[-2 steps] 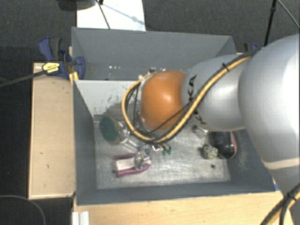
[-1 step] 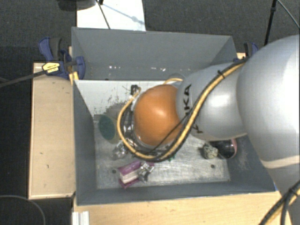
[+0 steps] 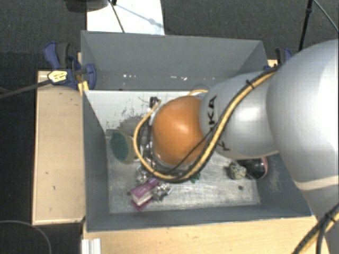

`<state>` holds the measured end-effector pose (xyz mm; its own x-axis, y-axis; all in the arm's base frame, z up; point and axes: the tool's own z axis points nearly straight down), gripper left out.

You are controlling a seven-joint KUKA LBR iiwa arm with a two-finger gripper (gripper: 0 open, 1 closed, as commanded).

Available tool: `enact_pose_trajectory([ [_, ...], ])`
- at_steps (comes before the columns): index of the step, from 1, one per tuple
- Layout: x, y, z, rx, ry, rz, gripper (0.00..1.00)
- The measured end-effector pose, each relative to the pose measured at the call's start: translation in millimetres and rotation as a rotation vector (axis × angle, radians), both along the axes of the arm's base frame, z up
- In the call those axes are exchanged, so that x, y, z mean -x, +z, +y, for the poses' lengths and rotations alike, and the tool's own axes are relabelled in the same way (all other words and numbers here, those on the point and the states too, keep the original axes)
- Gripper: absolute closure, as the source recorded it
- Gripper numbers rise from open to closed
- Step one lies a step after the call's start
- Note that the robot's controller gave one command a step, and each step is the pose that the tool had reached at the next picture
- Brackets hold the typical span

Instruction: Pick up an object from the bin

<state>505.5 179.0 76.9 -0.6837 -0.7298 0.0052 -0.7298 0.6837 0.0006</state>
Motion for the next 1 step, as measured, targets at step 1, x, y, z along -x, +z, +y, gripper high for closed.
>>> enact_pose_trajectory([
  [1, -0.9, 178.0, 6.7, -0.006, 0.233, -0.012, 1.00],
])
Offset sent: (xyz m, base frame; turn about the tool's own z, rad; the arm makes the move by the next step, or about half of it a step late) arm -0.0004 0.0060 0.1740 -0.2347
